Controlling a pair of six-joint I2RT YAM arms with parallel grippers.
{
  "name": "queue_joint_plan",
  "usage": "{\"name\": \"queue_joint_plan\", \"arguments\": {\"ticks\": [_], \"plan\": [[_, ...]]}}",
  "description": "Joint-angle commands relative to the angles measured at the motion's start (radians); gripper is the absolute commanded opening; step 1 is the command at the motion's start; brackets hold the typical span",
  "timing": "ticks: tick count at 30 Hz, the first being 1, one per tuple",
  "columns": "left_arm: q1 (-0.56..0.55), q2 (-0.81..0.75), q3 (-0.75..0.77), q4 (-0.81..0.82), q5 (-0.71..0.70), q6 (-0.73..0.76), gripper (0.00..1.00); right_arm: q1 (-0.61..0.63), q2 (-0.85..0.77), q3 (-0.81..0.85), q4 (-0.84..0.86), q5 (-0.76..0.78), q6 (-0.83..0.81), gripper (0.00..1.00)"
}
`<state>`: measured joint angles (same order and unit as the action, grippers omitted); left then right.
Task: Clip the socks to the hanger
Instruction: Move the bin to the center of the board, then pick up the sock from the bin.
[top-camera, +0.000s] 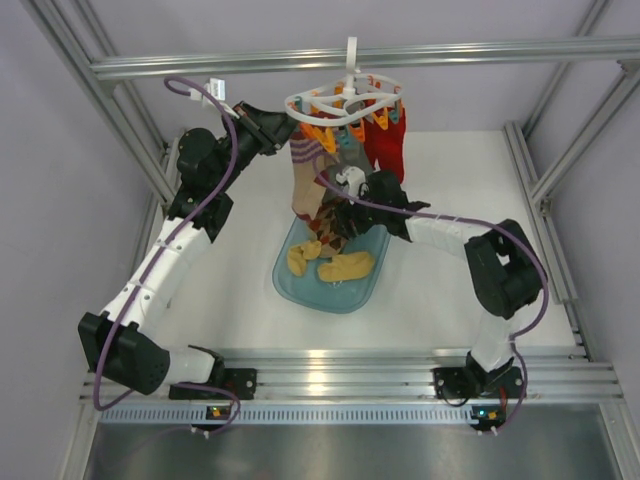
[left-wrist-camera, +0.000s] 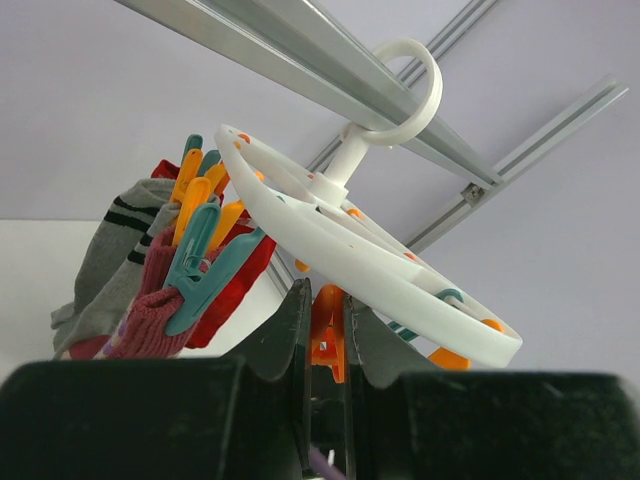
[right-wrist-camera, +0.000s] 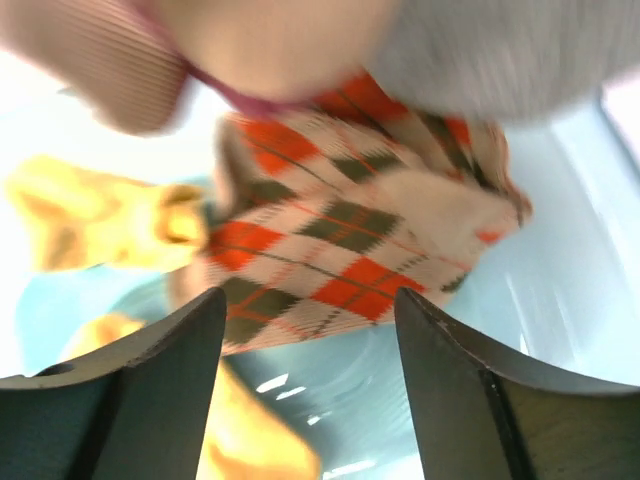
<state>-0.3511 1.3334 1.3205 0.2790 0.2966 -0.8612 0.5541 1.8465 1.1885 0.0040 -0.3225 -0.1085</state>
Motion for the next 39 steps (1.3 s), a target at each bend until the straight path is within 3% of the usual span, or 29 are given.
{"name": "queue_joint_plan", "arguments": {"ticks": [1,5,14,31,39], "plan": [[-0.012,0.030,0.000,-0.023,0.001,0.001,0.00,-0.011,-0.138,-0.020,0.005,-0.166,-0.092,0.69],[-0.012,0.033,0.003,-0.024,0.001,-0.001,0.00,-0.029,-0.176,-0.027,-0.042,-0.219,-0.102,0.69],[-0.011,0.036,0.003,-0.023,0.004,-0.006,0.00,0.021,-0.262,-0.130,-0.111,-0.239,-0.160,0.53],[-0.012,0.033,-0.003,-0.031,0.004,0.002,0.00,0.151,-0.142,-0.118,-0.191,-0.052,-0.352,0.54],[-0.012,0.032,-0.014,-0.032,0.004,0.004,0.00,0.176,-0.066,-0.102,-0.157,0.000,-0.355,0.56]]}}
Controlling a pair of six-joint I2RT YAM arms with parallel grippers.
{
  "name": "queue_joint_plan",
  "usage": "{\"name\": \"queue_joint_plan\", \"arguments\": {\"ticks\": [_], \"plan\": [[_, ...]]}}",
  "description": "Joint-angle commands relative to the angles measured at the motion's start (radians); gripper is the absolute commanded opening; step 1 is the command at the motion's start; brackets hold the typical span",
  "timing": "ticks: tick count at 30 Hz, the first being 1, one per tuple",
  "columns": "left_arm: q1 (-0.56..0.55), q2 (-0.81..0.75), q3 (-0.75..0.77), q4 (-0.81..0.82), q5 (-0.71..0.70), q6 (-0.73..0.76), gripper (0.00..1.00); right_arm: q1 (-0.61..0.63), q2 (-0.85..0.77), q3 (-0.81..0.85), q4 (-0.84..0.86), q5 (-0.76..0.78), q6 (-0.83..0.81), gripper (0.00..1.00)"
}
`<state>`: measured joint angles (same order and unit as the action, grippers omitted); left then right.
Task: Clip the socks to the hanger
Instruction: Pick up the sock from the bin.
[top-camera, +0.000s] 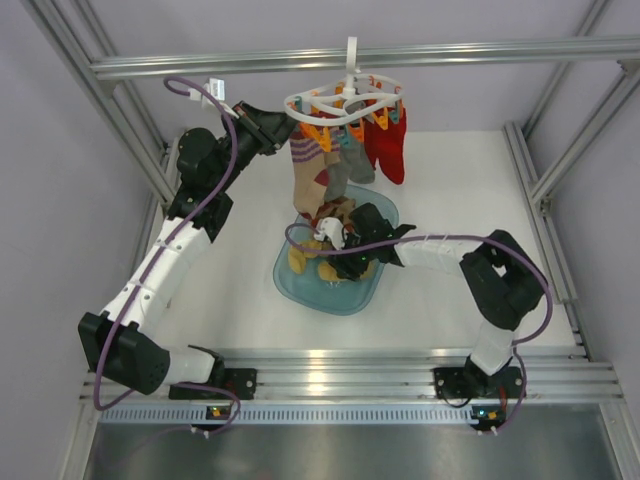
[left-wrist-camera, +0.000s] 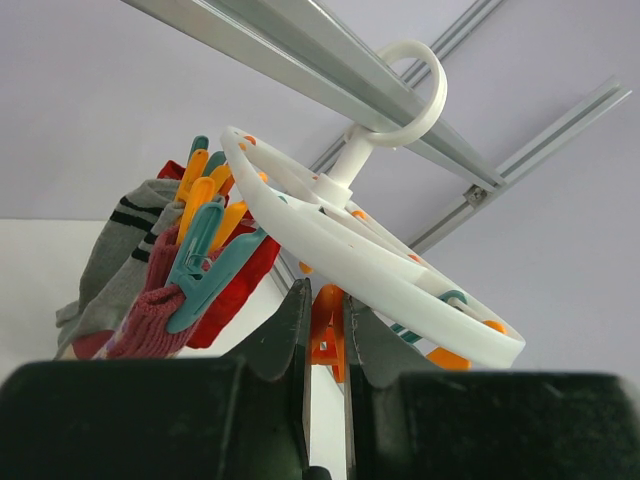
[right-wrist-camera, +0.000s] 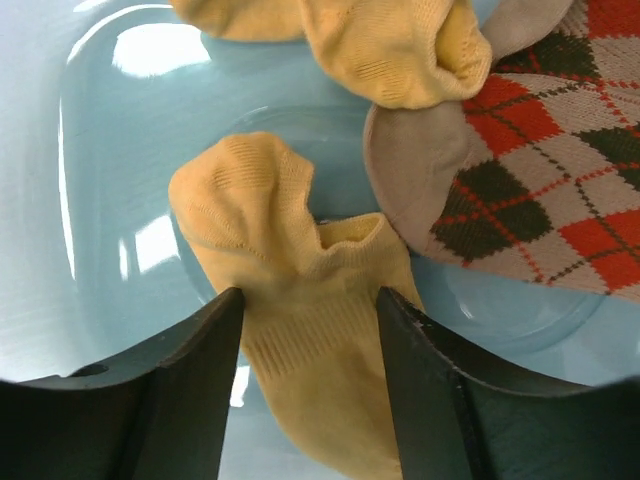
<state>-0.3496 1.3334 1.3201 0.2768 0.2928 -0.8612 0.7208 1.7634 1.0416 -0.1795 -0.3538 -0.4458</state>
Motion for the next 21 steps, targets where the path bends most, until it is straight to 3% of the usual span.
{"name": "queue_joint_plan", "arguments": {"ticks": [1,3,5,6,9,15,21], "plan": [[-0.014,0.032,-0.015,-0.033,0.006,0.004,0.00,0.012,0.024,0.049,0.025,0.047,-0.021,0.54],[-0.014,0.032,-0.016,-0.033,0.009,0.002,0.00,0.020,0.047,0.073,-0.008,0.059,-0.028,0.49],[-0.012,0.033,-0.015,-0.033,0.009,0.004,0.00,0.020,0.054,0.086,-0.023,0.059,-0.033,0.33],[-0.014,0.033,-0.015,-0.033,0.009,0.004,0.00,0.020,0.050,0.086,-0.026,0.055,-0.031,0.20],[-0.012,0.032,-0.016,-0.034,0.011,0.007,0.00,0.020,0.024,0.089,-0.028,0.050,-0.015,0.02],[-0.014,0.033,-0.018,-0.037,0.023,0.007,0.00,0.020,-0.191,-0.014,0.107,0.053,0.019,0.00],[-0.014,0.029,-0.028,-0.031,0.045,0.002,0.00,0.022,-0.494,-0.234,0.501,0.217,-0.007,0.00]]}}
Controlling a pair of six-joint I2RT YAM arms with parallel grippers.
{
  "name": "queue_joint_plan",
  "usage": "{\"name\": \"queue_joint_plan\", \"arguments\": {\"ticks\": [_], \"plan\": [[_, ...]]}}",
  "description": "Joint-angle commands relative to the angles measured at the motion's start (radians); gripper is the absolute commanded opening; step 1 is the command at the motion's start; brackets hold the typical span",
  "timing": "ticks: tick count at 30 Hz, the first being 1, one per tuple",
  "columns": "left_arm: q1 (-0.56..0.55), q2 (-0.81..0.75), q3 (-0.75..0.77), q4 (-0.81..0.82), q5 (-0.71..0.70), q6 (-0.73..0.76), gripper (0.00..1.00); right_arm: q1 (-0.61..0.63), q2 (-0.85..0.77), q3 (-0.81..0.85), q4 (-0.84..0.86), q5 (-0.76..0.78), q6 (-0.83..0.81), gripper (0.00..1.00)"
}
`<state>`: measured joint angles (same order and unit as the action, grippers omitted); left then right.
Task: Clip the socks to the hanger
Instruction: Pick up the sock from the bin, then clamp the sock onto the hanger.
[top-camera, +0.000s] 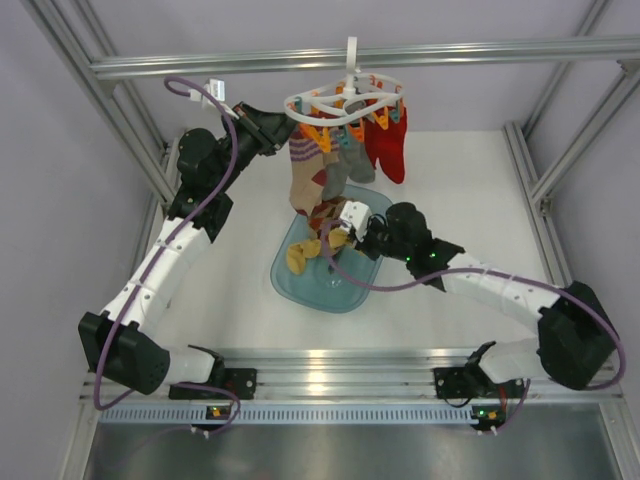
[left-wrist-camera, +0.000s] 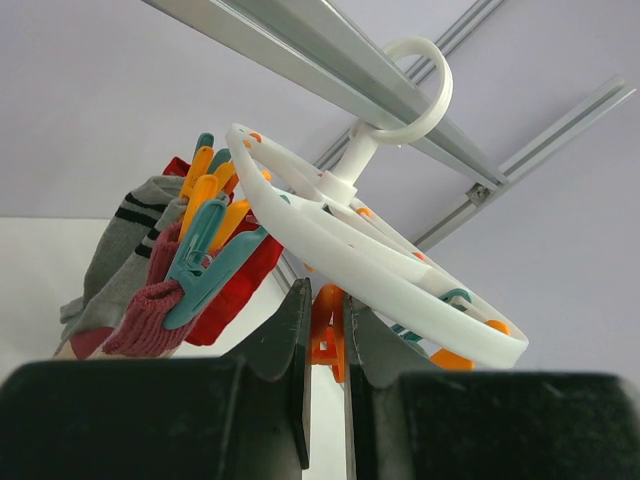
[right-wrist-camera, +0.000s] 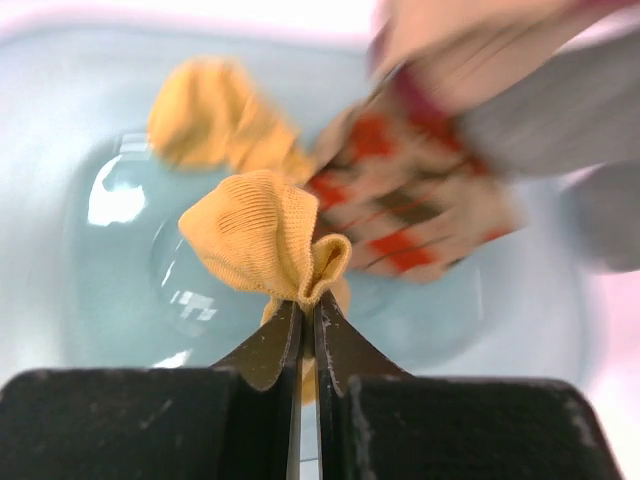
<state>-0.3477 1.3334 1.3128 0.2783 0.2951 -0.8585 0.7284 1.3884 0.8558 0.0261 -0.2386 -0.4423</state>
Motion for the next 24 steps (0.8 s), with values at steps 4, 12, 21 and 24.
{"name": "queue_joint_plan", "arguments": {"ticks": [4,12,21,24], "plan": [[-0.016,0.030,-0.026,-0.033,0.071,-0.007,0.00,0.023,-0.164,-0.067,0.425,0.202,-0.067,0.00],[-0.014,0.053,-0.018,-0.039,0.127,-0.042,0.00,0.031,-0.146,-0.089,0.675,0.139,-0.349,0.00],[-0.014,0.056,-0.020,-0.031,0.164,-0.043,0.00,0.029,-0.057,0.090,0.709,-0.005,-0.377,0.00],[-0.014,0.058,-0.018,-0.028,0.179,-0.043,0.00,0.029,-0.020,0.146,0.689,-0.039,-0.384,0.00]]}}
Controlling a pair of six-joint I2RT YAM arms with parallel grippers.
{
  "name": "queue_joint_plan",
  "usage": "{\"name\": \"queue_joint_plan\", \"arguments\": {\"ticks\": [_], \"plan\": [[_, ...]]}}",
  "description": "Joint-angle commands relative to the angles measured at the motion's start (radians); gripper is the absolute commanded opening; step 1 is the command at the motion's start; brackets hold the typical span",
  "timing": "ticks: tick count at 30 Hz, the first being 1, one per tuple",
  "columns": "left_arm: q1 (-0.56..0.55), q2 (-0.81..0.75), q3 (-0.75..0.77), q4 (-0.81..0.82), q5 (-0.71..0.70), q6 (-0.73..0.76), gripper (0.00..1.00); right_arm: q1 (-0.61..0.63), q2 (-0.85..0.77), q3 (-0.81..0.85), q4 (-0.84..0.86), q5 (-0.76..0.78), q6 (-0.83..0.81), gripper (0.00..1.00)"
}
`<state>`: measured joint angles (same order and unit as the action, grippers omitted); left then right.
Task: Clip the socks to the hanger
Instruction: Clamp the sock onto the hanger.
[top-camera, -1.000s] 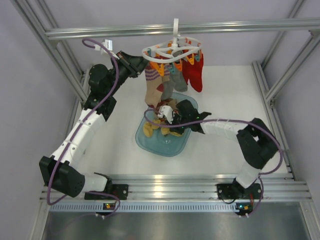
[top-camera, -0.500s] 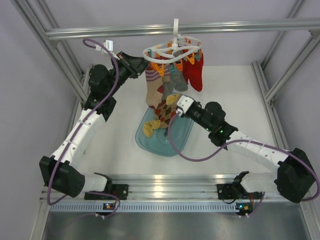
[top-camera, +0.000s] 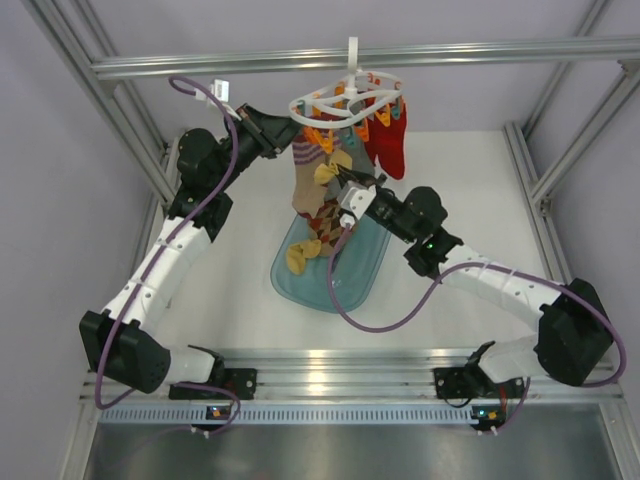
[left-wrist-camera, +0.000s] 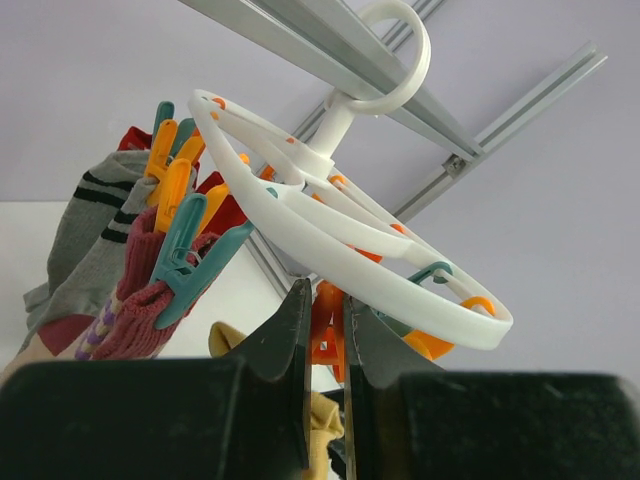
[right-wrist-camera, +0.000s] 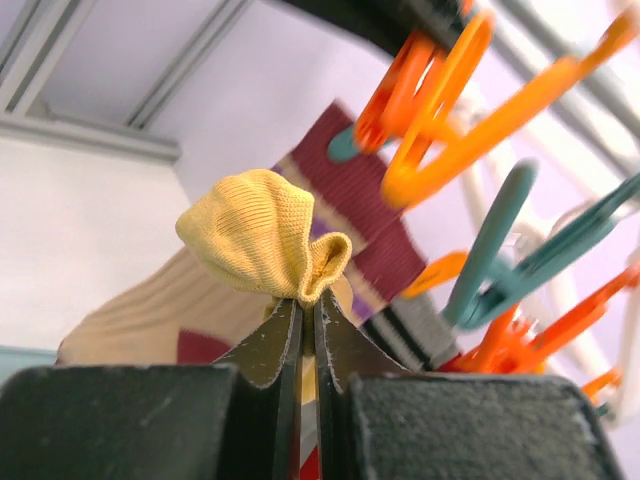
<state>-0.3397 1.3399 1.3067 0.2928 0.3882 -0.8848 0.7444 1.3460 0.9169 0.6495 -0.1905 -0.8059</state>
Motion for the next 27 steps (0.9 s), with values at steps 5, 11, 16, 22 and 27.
{"name": "queue_joint_plan", "arguments": {"ticks": [5,11,16,22,27], "plan": [[-0.022,0.045,-0.020,-0.044,0.095,-0.019,0.00,0.013,0.082,0.152,0.091,-0.098,-0.007,0.00],[-0.022,0.050,-0.015,-0.043,0.118,-0.028,0.00,0.012,0.117,0.186,0.105,-0.104,-0.009,0.00],[-0.022,0.048,-0.021,-0.049,0.120,-0.020,0.00,0.015,0.131,0.189,0.131,-0.083,-0.007,0.00],[-0.024,0.050,-0.017,-0.052,0.123,-0.011,0.00,0.013,0.120,0.188,0.147,-0.079,0.004,0.00],[-0.024,0.053,-0.018,-0.055,0.124,-0.005,0.00,0.001,0.101,0.165,0.147,-0.087,-0.001,0.00]]}}
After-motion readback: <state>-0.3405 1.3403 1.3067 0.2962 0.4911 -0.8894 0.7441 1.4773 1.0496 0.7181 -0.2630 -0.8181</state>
